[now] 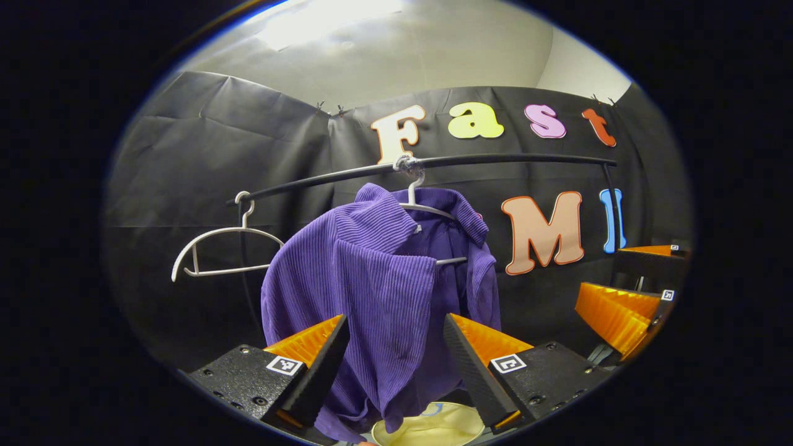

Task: Grasp the clothes on the hanger with both hands and then place them into the laundry hamper below.

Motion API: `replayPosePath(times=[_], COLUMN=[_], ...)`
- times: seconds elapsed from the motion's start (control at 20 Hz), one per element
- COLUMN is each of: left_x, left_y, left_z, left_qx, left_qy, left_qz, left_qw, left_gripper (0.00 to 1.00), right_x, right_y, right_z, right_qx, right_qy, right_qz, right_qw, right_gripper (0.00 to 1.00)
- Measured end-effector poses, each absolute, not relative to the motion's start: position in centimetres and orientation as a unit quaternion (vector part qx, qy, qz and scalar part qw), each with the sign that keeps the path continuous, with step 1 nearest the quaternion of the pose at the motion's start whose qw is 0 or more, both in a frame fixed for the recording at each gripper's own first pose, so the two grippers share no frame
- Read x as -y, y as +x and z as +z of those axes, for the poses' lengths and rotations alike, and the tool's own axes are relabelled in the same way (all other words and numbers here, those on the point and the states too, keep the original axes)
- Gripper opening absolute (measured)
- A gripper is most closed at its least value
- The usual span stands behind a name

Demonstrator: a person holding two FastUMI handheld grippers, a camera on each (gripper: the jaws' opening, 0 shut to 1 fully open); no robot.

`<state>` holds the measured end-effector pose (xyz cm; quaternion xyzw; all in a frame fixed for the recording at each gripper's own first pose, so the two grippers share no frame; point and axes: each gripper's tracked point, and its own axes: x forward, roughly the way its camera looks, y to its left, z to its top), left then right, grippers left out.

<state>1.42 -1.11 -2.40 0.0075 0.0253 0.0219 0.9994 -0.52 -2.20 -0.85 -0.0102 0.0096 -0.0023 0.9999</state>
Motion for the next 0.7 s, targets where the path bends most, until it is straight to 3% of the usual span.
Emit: replayPosePath(times=[0.05, 0.1, 0.45, 0.7], left_x=[1.1, 1.1, -0.2, -1.4], left_y=[1.8, 2.2, 5.1, 6.7], left_z=[-2.8, -3.3, -6.7, -8.2], left_qx=[-0.028, -0.033, -0.046, -0.047], left_qy=[0.010, 0.013, 0.052, 0.076], left_qz=[0.026, 0.031, 0.090, 0.122], left_qw=[0.999, 0.999, 0.994, 0.989], left_gripper=[0.94, 0.94, 0.97, 0.91], right_x=[2.5, 2.8, 4.6, 5.0], right_y=[-0.3, -0.2, 0.3, 1.3], right_z=[-1.0, -1.0, -1.7, -2.1], right_qx=[-0.011, -0.012, -0.022, -0.028], right_qy=[-0.012, -0.015, -0.027, -0.043], right_qz=[-0.003, -0.004, -0.011, -0.003], right_qw=[1.000, 1.000, 0.999, 0.999], right_gripper=[0.93, 0.97, 0.97, 0.97])
